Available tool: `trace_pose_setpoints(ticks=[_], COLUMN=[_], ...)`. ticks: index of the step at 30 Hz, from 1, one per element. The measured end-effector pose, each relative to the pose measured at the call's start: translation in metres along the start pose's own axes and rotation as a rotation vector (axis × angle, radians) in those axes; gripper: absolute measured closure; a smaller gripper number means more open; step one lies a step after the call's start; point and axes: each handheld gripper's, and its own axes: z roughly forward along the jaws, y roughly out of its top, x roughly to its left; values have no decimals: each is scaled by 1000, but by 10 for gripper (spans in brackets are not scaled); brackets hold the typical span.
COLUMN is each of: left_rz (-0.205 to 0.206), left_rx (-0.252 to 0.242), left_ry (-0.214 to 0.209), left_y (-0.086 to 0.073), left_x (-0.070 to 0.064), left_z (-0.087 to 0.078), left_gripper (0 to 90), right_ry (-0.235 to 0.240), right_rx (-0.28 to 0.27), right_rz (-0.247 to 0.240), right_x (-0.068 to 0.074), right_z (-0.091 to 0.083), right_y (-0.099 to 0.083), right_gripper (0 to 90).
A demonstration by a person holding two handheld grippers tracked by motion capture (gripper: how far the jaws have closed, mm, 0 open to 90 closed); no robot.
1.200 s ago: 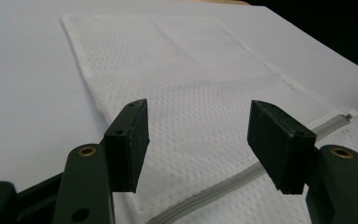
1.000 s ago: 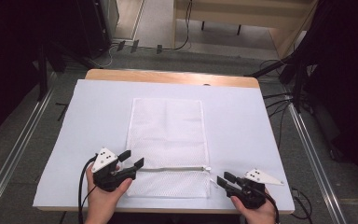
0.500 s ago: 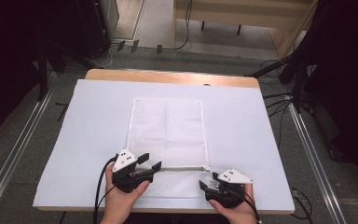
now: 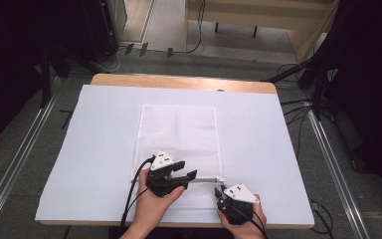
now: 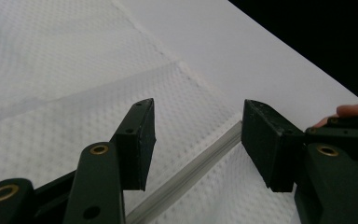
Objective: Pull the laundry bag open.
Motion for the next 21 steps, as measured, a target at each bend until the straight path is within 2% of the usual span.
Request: trace_pose_setpoints(ticks=[2,4,5,7,8,12,14,18,21], left_rz=[-14,-14,-13,-11,-12,-43,-54,-56,-47], left_rx=[9,22,29,44,54,55,59,68,106], left_ry=[-23,-45,-50,-65,-69,-100,-100,-99,-82], left_y=[4,5,5,3,3,5,7,9,7], left_x=[-4,-8,-10,-12,-12,-13,-15,-22,-26], left_z=[8,14,17,22,23,26,29,33,40], left_gripper=[453,455,463,465,465,462,445,377,339], right_ry=[-12,-11,5,104,123,93,91,108,119], right_rx=[-6,-11,-19,-41,-60,-174,-212,-221,-214], right_rz=[-9,-13,-7,54,66,-3,-28,-65,-72], right_x=[4,4,2,-5,-7,-1,5,12,15], right_z=[1,1,1,2,2,-11,-18,-19,-18], right_y=[0,0,0,-3,-4,0,3,3,3], right_gripper=[895,900,900,900,900,900,900,900,900])
